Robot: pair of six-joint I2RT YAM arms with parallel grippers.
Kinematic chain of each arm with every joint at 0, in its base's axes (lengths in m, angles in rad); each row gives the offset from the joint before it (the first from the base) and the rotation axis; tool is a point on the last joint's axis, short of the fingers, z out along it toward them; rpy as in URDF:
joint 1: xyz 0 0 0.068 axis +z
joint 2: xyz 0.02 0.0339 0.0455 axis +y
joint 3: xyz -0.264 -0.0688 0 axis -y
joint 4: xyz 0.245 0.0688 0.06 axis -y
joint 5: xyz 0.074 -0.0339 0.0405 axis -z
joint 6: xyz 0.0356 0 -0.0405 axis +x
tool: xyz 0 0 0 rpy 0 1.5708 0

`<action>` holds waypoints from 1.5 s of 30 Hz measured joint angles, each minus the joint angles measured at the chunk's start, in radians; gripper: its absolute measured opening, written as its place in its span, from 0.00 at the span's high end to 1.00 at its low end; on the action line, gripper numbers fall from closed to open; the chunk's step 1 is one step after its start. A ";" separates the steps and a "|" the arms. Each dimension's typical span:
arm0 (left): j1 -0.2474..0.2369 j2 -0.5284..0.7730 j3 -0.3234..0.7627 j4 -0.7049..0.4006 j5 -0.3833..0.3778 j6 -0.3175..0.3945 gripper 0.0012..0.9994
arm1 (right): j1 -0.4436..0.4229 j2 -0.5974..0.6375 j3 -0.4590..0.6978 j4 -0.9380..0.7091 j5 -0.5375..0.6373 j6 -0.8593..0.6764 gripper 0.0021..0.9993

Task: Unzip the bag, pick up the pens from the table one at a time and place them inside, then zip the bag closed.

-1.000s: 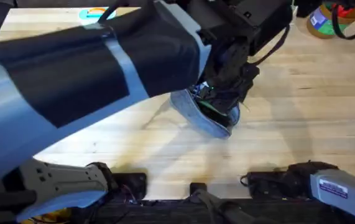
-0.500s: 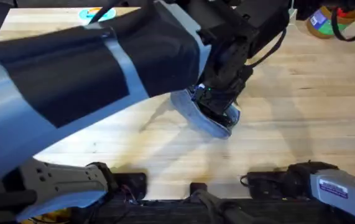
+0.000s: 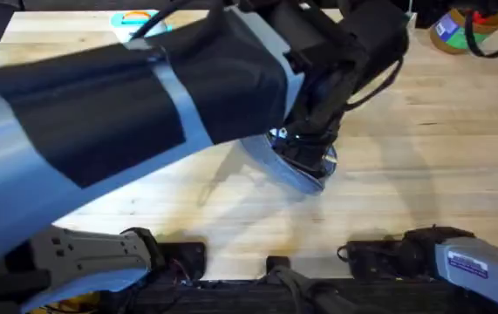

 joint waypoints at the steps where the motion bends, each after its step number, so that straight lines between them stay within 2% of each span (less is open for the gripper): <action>1: -0.004 0.000 0.000 0.007 0.002 -0.003 0.96 | 0.000 0.000 0.000 0.000 0.000 0.000 0.00; 6: -0.020 0.021 0.000 0.030 0.006 -0.016 0.96 | 0.000 0.000 0.000 -0.001 0.000 0.000 0.00; 14: -0.013 0.086 0.000 0.015 -0.001 -0.019 0.96 | 0.000 0.000 0.000 -0.033 0.000 0.000 0.00; 21: 0.032 0.090 0.000 -0.042 -0.102 -0.020 0.96 | 0.000 0.000 0.000 -0.034 0.000 0.000 0.00; 29: 0.035 0.111 0.000 -0.045 -0.159 0.017 0.96 | 0.000 0.000 0.000 -0.033 0.000 0.000 0.00; 36: 0.035 0.201 0.000 -0.032 -0.160 0.043 0.96 | 0.000 0.000 0.000 -0.021 0.000 0.000 0.00; 41: 0.038 0.214 0.000 -0.014 -0.149 0.047 0.95 | 0.000 0.000 0.000 -0.009 0.000 0.000 0.00; 42: 0.039 0.215 0.000 -0.013 -0.148 0.052 0.90 | 0.000 0.000 0.000 -0.009 0.000 0.000 0.00; 43: 0.040 0.215 0.000 -0.014 -0.144 0.057 0.80 | 0.000 0.000 0.000 -0.009 0.000 0.000 0.00; 45: 0.043 0.215 0.000 -0.012 -0.136 0.061 0.50 | 0.000 0.000 0.000 -0.009 0.000 0.000 0.00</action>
